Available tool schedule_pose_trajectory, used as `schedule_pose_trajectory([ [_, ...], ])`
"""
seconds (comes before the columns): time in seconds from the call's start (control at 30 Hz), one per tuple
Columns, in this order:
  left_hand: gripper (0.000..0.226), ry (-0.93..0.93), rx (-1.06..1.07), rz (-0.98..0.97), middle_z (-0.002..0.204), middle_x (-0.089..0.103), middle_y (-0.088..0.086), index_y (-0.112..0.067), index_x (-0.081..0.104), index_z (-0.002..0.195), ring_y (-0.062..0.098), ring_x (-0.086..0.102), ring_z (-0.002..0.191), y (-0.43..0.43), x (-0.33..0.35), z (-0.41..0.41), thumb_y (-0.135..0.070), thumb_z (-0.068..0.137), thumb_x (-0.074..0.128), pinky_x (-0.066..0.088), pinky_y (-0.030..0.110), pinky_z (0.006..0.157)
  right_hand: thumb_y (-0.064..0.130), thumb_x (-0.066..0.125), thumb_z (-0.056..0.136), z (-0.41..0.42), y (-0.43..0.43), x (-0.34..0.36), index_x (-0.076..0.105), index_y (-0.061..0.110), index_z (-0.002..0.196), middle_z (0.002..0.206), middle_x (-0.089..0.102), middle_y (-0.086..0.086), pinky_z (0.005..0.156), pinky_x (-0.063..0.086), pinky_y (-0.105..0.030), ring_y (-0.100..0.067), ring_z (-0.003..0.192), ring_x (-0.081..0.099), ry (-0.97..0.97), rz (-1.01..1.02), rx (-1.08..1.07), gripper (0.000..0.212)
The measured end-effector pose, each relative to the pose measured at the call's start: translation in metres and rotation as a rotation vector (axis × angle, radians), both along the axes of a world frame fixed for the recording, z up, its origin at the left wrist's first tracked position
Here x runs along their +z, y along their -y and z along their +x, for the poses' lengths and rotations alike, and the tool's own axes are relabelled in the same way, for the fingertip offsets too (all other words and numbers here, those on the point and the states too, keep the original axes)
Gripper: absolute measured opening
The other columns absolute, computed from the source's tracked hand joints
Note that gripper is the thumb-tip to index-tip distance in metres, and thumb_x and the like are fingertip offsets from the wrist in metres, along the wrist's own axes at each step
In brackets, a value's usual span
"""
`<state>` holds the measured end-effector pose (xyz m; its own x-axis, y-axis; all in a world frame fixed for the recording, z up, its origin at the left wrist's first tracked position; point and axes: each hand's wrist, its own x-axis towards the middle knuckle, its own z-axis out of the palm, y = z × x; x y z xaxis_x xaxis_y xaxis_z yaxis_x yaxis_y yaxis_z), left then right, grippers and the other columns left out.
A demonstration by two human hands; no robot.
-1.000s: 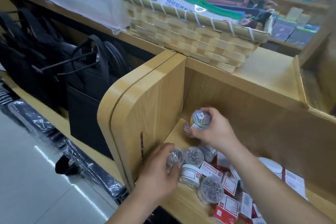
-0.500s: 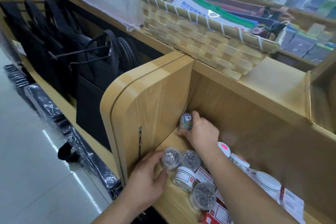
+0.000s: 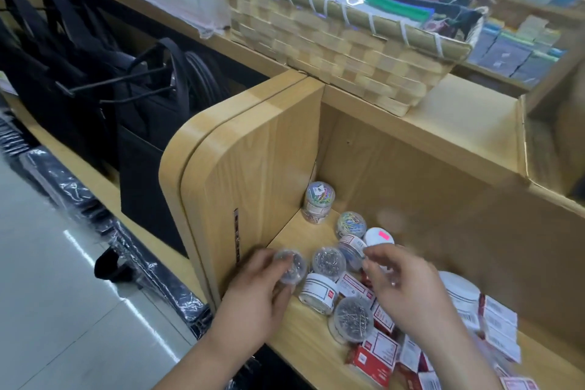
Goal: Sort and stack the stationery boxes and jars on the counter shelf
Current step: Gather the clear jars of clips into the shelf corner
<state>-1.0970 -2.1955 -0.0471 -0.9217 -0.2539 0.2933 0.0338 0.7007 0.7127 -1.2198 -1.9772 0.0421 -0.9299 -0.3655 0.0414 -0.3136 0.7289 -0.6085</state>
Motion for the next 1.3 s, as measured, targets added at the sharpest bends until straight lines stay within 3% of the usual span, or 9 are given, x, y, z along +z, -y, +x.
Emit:
schedule_pose_trajectory([
  [0.23, 0.039, -0.035, -0.049, -0.150, 0.151, 0.048, 0.001, -0.026, 0.058, 0.129, 0.017, 0.057, 0.126, -0.004, 0.020, 0.010, -0.037, 0.091, 0.059, 0.051, 0.030, 0.101, 0.027, 0.083, 0.079, 0.034, -0.024, -0.013, 0.072, 0.036, 0.091, 0.097, 0.066, 0.030, 0.080, 0.046, -0.010, 0.013, 0.098, 0.058, -0.118, -0.138, -0.066, 0.018],
  [0.33, 0.038, 0.053, -0.112, -0.112, 0.141, 0.055, -0.003, -0.025, 0.065, 0.125, 0.012, 0.057, 0.124, -0.017, 0.047, -0.031, -0.044, 0.092, 0.056, 0.048, 0.028, 0.102, 0.019, 0.083, 0.079, 0.042, -0.031, -0.007, 0.075, 0.031, 0.093, 0.103, 0.067, 0.028, 0.081, 0.042, -0.002, 0.010, 0.100, 0.061, -0.109, -0.222, -0.082, 0.021],
  [0.5, 0.036, 0.352, -0.225, -0.180, 0.091, 0.062, -0.003, -0.023, 0.057, 0.094, 0.023, 0.061, 0.089, -0.038, 0.048, -0.130, -0.051, 0.075, 0.072, 0.054, 0.040, 0.076, 0.028, 0.082, 0.080, 0.044, -0.047, 0.000, 0.073, 0.036, 0.092, 0.101, 0.068, 0.026, 0.084, 0.046, -0.012, 0.005, 0.099, 0.064, -0.125, -0.184, -0.076, 0.017],
  [0.67, 0.043, 0.391, -0.278, -0.067, 0.093, 0.064, 0.001, -0.032, 0.068, 0.097, 0.019, 0.062, 0.087, -0.046, 0.031, -0.150, -0.049, 0.060, 0.081, 0.055, 0.037, 0.079, 0.045, 0.072, 0.084, 0.026, -0.059, 0.014, 0.069, 0.046, 0.092, 0.101, 0.066, 0.031, 0.086, 0.052, -0.028, 0.004, 0.102, 0.061, -0.072, -0.086, -0.051, 0.009],
  [0.77, 0.046, 0.246, -0.216, -0.065, 0.097, 0.064, -0.006, -0.035, 0.068, 0.106, 0.014, 0.062, 0.089, -0.041, 0.037, -0.141, -0.056, 0.066, 0.079, 0.054, 0.034, 0.081, 0.040, 0.072, 0.085, 0.013, -0.057, 0.021, 0.069, 0.045, 0.092, 0.102, 0.067, 0.030, 0.084, 0.053, -0.029, 0.003, 0.101, 0.062, -0.050, -0.120, -0.067, 0.008],
  [0.87, 0.030, 0.058, -0.077, 0.148, 0.087, 0.067, -0.009, -0.030, 0.070, 0.104, 0.009, 0.065, 0.078, -0.034, 0.056, -0.115, -0.048, 0.081, 0.078, 0.054, 0.030, 0.074, 0.018, 0.080, 0.084, -0.002, -0.043, 0.029, 0.066, 0.048, 0.100, 0.106, 0.067, 0.028, 0.085, 0.054, -0.025, 0.002, 0.103, 0.063, -0.032, -0.284, -0.050, 0.037],
  [1.03, 0.017, 0.104, 0.003, 0.759, 0.077, 0.075, 0.006, -0.027, 0.070, 0.104, 0.025, 0.073, 0.063, -0.031, 0.089, -0.079, -0.037, 0.090, 0.074, 0.063, 0.045, 0.064, 0.009, 0.089, 0.070, -0.013, 0.008, 0.031, 0.060, 0.040, 0.131, 0.126, 0.057, 0.024, 0.088, 0.051, -0.018, -0.006, 0.115, 0.060, -0.009, -0.342, 0.263, 0.075],
  [1.17, 0.019, 0.111, 0.077, 0.819, 0.064, 0.071, 0.006, -0.025, 0.070, 0.090, 0.025, 0.062, 0.046, -0.023, 0.088, -0.064, -0.042, 0.096, 0.065, 0.048, 0.029, 0.047, 0.010, 0.094, 0.063, -0.008, 0.039, 0.023, 0.066, 0.037, 0.117, 0.115, 0.066, 0.022, 0.084, 0.053, -0.016, -0.006, 0.102, 0.068, -0.063, -0.389, 0.308, 0.066],
  [1.3, 0.035, 0.109, 0.122, 0.841, 0.065, 0.067, 0.002, -0.031, 0.070, 0.079, 0.022, 0.061, 0.050, -0.015, 0.076, -0.056, -0.036, 0.105, 0.049, 0.050, 0.033, 0.052, 0.020, 0.096, 0.062, -0.016, 0.056, 0.022, 0.070, 0.033, 0.101, 0.098, 0.073, 0.015, 0.074, 0.053, -0.015, -0.006, 0.086, 0.070, 0.015, -0.345, 0.281, 0.049],
])
